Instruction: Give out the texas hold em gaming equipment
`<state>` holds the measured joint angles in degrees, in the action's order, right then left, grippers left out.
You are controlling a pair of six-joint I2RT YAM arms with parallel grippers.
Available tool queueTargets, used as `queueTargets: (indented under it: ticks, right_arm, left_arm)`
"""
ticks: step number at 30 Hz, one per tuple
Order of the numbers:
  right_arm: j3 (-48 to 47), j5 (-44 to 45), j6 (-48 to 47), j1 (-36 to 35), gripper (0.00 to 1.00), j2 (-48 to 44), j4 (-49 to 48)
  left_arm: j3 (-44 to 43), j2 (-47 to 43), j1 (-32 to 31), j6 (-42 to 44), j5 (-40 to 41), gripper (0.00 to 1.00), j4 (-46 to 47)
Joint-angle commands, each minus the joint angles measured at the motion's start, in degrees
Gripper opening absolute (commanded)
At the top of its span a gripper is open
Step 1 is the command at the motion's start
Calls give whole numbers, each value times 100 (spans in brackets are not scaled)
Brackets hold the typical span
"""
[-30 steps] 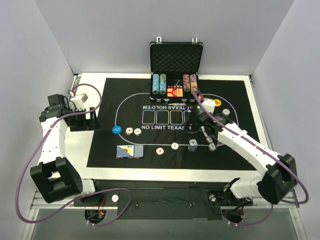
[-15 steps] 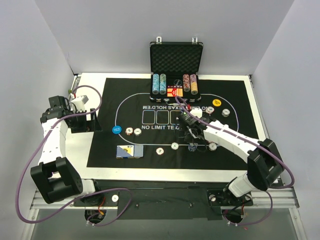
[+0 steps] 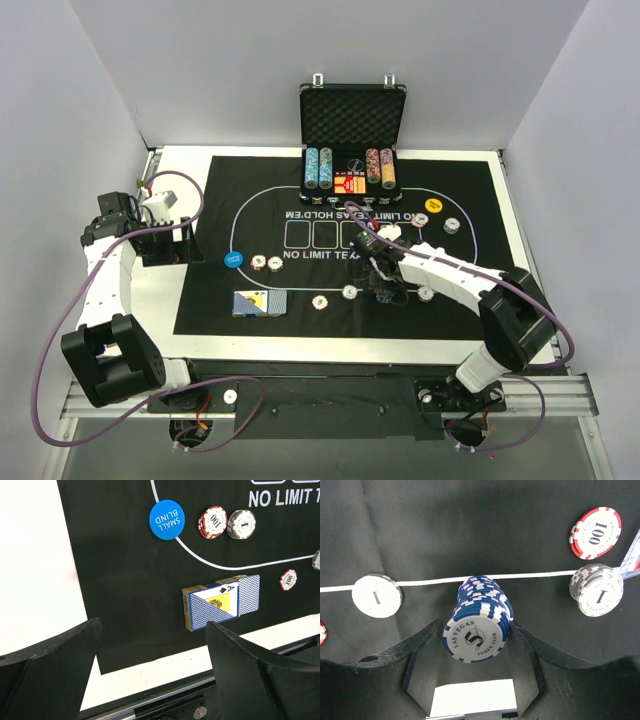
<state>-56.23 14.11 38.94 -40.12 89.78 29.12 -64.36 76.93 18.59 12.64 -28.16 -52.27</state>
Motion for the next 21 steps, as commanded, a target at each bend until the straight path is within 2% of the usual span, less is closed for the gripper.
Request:
queueTargets:
  ticks: [1,8,21]
  right_arm:
    - [33,136,-18,57,47,31,67]
    - [33,136,-62,127,40,-39,111]
    - [-187,320,-141,127,36,-443,515]
  left_arm:
    - [-59,-116,40,-16,-181,97,173]
    - [-94,-55,48,-16,-172,97,173]
    - [29,-20,40,-25,-216,97,252]
